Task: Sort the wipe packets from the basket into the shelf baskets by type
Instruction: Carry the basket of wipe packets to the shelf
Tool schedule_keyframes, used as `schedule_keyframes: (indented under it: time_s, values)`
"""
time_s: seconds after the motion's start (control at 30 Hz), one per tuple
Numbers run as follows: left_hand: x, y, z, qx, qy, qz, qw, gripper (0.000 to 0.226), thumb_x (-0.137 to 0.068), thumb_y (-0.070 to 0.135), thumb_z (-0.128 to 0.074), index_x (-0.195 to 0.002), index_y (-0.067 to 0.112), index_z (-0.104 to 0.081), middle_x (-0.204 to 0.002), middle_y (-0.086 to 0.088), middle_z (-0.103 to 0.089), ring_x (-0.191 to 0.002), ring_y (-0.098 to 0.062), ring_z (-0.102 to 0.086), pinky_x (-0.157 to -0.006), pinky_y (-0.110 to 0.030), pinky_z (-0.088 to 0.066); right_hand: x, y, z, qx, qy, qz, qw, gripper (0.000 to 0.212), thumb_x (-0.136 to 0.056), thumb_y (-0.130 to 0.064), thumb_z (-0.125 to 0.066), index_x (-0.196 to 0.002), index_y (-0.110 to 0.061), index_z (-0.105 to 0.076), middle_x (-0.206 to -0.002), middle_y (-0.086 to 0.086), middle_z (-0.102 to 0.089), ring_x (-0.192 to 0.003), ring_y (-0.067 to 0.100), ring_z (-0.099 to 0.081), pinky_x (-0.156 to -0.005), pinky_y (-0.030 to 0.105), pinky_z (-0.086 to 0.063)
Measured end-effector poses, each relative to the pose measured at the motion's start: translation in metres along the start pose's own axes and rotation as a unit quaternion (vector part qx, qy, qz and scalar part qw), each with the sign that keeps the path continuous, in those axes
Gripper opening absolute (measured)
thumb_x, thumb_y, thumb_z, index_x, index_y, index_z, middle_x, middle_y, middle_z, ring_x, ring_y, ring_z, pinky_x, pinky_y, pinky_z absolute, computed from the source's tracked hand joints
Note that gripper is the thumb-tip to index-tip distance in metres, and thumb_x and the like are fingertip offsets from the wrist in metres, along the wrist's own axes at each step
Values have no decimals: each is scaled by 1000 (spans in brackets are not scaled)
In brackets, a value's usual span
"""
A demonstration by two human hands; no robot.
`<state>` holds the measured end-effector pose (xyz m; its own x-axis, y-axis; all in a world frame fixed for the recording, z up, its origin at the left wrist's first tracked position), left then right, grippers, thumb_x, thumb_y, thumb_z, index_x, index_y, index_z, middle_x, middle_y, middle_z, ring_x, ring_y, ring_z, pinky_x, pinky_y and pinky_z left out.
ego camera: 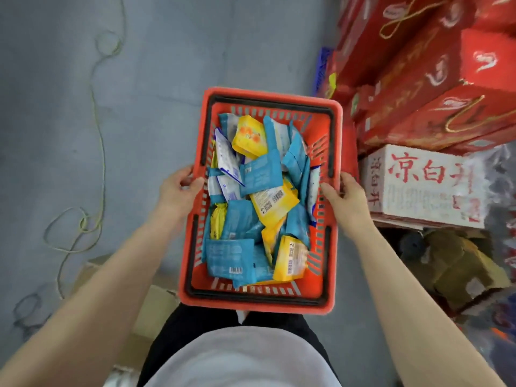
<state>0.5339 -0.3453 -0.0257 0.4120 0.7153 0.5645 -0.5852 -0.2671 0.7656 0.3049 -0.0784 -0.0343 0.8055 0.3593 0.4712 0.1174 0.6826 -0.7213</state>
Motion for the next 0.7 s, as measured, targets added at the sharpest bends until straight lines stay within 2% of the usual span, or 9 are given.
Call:
schedule_keyframes:
  time_s: [0.1,0.17,0.27,0.37,0.47,0.53,0.63,0.7]
  values:
    - [-28,0,53,40,28,9,999,25,-94,17,-62,-113,31,-65,-104,-13,-69,-98,-36,-68,-91,-54,-54,-25,-54,-45,14,-24,17,999,30,-80,-42,-62,-108,-31,-60,-96,-5,-71,-90,20,-69,-85,51,-55]
    - [-50,5,86,66,46,13,997,27,-96,13,-58,-118,26,-65,-109,-18,-70,-101,-40,-68,-91,-56,-54,-44,-93,-75,22,-42,35,998,23,-87,-33,-64,-109,-26,-61,-96,-3,-71,-89,19,-69,-85,50,-55]
    - [-83,25,129,100,65,15,993,30,-98,11,-55,-125,20,-64,-111,-16,-71,-95,-35,-69,-88,-53,-56,-71,-150,-116,22,-58,61,996,19,-91,-27,-64,-109,-22,-61,-94,-2,-71,-87,19,-69,-84,50,-56]
    - [-120,47,168,122,87,15,989,29,-99,13,-56,-126,20,-63,-112,-13,-70,-91,-30,-70,-85,-47,-58,-101,-206,-149,32,-69,76,994,25,-91,-28,-64,-114,-18,-61,-94,0,-70,-85,19,-70,-81,50,-57]
    - [-164,72,200,148,113,7,982,26,-99,10,-55,-123,18,-62,-100,-5,-70,-74,-13,-70,-66,-27,-60,-142,-262,-182,42,-87,92,991,38,-85,-40,-63,-117,-21,-60,-98,2,-71,-86,22,-70,-80,51,-58]
    - [-197,92,218,164,131,7,978,23,-100,8,-53,-117,22,-61,-92,5,-68,-62,-1,-69,-56,-18,-57,-173,-301,-204,54,-102,110,987,34,-82,-43,-61,-111,-26,-61,-96,1,-72,-84,22,-71,-79,51,-58]
    - [-251,119,246,177,153,14,972,21,-100,10,-54,-115,23,-61,-90,6,-68,-58,-1,-69,-52,-16,-55,-224,-364,-238,67,-122,130,982,21,-90,-34,-62,-110,-29,-58,-99,1,-71,-86,21,-71,-82,49,-57]
    - [-288,142,270,180,182,28,966,22,-99,12,-56,-119,20,-63,-92,4,-69,-62,-4,-69,-54,-18,-56,-263,-409,-266,82,-141,142,976,20,-93,-28,-62,-113,-26,-58,-101,2,-70,-87,21,-70,-84,47,-57]
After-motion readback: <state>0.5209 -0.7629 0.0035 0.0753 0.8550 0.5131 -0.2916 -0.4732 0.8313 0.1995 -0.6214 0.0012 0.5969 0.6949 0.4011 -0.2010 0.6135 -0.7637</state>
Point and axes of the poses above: each hand's wrist, its own x-axis away from the middle knuckle, its own z-axis out of the back of the hand, y = z × x, the point moved 6 cm from there along -x, towards the middle knuckle
